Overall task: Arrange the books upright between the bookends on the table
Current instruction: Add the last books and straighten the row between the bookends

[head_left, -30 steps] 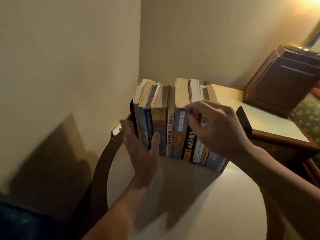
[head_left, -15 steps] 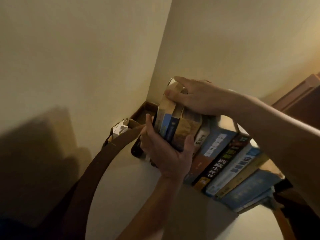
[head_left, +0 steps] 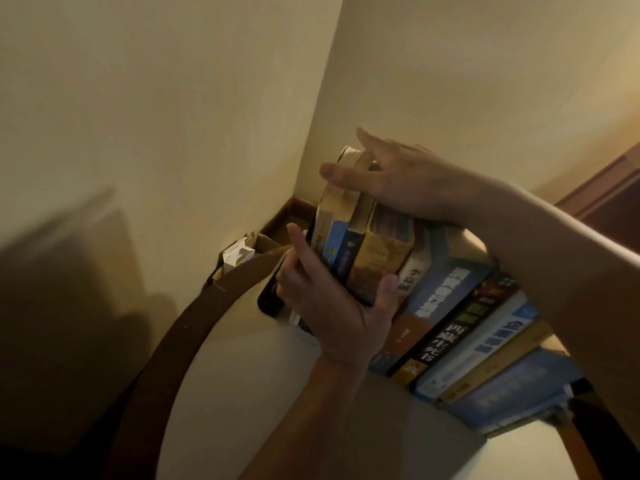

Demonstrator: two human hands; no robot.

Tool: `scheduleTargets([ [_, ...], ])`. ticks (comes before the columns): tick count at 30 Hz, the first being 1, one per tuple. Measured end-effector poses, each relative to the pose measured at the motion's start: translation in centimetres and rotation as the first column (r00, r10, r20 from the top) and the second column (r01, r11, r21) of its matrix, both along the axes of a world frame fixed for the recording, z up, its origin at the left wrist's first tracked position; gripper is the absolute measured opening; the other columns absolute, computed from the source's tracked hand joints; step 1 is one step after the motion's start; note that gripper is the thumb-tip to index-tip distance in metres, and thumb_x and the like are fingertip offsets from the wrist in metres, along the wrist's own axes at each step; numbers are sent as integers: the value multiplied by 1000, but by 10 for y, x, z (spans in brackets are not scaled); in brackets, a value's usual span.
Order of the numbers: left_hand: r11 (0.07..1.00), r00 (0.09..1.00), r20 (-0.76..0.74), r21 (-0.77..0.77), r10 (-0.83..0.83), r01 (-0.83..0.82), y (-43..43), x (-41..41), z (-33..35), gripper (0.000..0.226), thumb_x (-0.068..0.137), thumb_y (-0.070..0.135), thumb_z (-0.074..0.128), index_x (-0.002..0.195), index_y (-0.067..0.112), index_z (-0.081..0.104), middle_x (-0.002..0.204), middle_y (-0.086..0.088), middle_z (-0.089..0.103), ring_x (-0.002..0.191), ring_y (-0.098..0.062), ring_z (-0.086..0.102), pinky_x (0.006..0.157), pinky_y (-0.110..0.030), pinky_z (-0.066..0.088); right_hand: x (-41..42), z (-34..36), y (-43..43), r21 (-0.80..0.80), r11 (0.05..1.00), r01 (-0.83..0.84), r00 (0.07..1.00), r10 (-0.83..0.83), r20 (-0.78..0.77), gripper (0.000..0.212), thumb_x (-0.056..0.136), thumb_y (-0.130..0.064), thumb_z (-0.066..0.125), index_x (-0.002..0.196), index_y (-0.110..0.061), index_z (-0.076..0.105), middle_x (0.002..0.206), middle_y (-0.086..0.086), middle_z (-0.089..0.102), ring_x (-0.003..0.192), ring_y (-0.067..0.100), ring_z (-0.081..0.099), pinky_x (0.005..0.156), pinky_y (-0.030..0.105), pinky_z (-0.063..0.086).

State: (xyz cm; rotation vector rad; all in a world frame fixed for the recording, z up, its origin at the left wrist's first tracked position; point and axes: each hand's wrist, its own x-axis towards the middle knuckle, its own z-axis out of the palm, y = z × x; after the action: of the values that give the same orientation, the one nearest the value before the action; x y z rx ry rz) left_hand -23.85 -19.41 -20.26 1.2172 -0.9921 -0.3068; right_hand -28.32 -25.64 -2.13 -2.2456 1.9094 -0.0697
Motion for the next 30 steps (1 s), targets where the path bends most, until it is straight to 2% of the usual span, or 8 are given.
scheduleTargets([
  [4, 1000, 1000, -25, -13, -15, 15, 2, 0, 1, 105, 82, 85, 36, 156, 12, 21, 135, -10, 40, 126, -27, 42, 102, -51, 41, -1, -1, -2, 33, 999, -11, 999, 9, 43, 110, 76, -83, 50, 160, -29, 2, 160, 1, 34, 140, 24, 37, 108, 39, 34],
  [9, 993, 997, -68, -113, 20, -27, -7, 7, 24, 92, 85, 67, 49, 143, -3, 38, 127, -16, 48, 120, -29, 46, 97, -51, 42, -1, 2, -1, 28, 999, -35, 995, 33, 90, 110, 74, -81, 57, 159, -26, 14, 158, -2, 37, 138, 19, 39, 110, 37, 36],
  [11, 994, 998, -49, -95, 41, -45, -8, 6, 32, 96, 87, 75, 40, 145, 0, 36, 129, -16, 50, 122, -26, 46, 101, -47, 40, -2, 2, -2, 24, 999, -23, 992, 20, 124, 109, 71, -80, 61, 157, -25, 22, 154, -3, 42, 130, 17, 44, 105, 35, 39],
  [13, 996, 999, -32, -81, 43, -46, -6, 4, 33, 100, 87, 79, 35, 149, 1, 32, 132, -17, 48, 125, -22, 43, 105, -37, 36, -2, 3, -2, 23, 1000, -20, 987, 16, 158, 109, 68, -80, 64, 155, -26, 29, 149, -4, 46, 124, 14, 47, 103, 35, 41],
  [16, 997, 999, -4, -63, 53, -54, -5, 1, 30, 103, 87, 82, 31, 153, 3, 24, 136, -18, 45, 126, -16, 37, 106, -27, 29, -6, 1, -1, 3, 1000, -31, 983, 30, 183, 111, 63, -82, 67, 155, -31, 30, 152, -6, 45, 132, 15, 47, 111, 41, 40],
  [19, 997, 998, 20, -53, 62, -60, -7, 1, 29, 103, 87, 82, 32, 155, 5, 19, 140, -17, 42, 130, -13, 32, 108, -29, 27, -6, 0, -2, 0, 999, -41, 978, 40, 206, 109, 65, -79, 68, 156, -34, 28, 154, -6, 42, 135, 16, 44, 112, 40, 39],
  [24, 998, 999, 49, -52, 21, -19, -3, -2, 24, 101, 89, 79, 30, 158, 8, 10, 142, -17, 38, 131, -17, 31, 111, -36, 28, -2, 2, -6, 57, 998, -30, 968, 14, 251, 116, 70, -70, 72, 160, -30, 11, 164, -3, 26, 146, 18, 30, 112, 33, 30],
  [30, 998, 994, 105, -48, 39, -34, -5, -2, 22, 92, 89, 77, 28, 157, 18, 11, 143, -22, 38, 129, -18, 31, 108, -38, 33, 3, 0, -9, 26, 999, -25, 971, 18, 238, 108, 69, -71, 74, 157, -30, 27, 155, -1, 41, 134, 20, 45, 109, 44, 42],
])
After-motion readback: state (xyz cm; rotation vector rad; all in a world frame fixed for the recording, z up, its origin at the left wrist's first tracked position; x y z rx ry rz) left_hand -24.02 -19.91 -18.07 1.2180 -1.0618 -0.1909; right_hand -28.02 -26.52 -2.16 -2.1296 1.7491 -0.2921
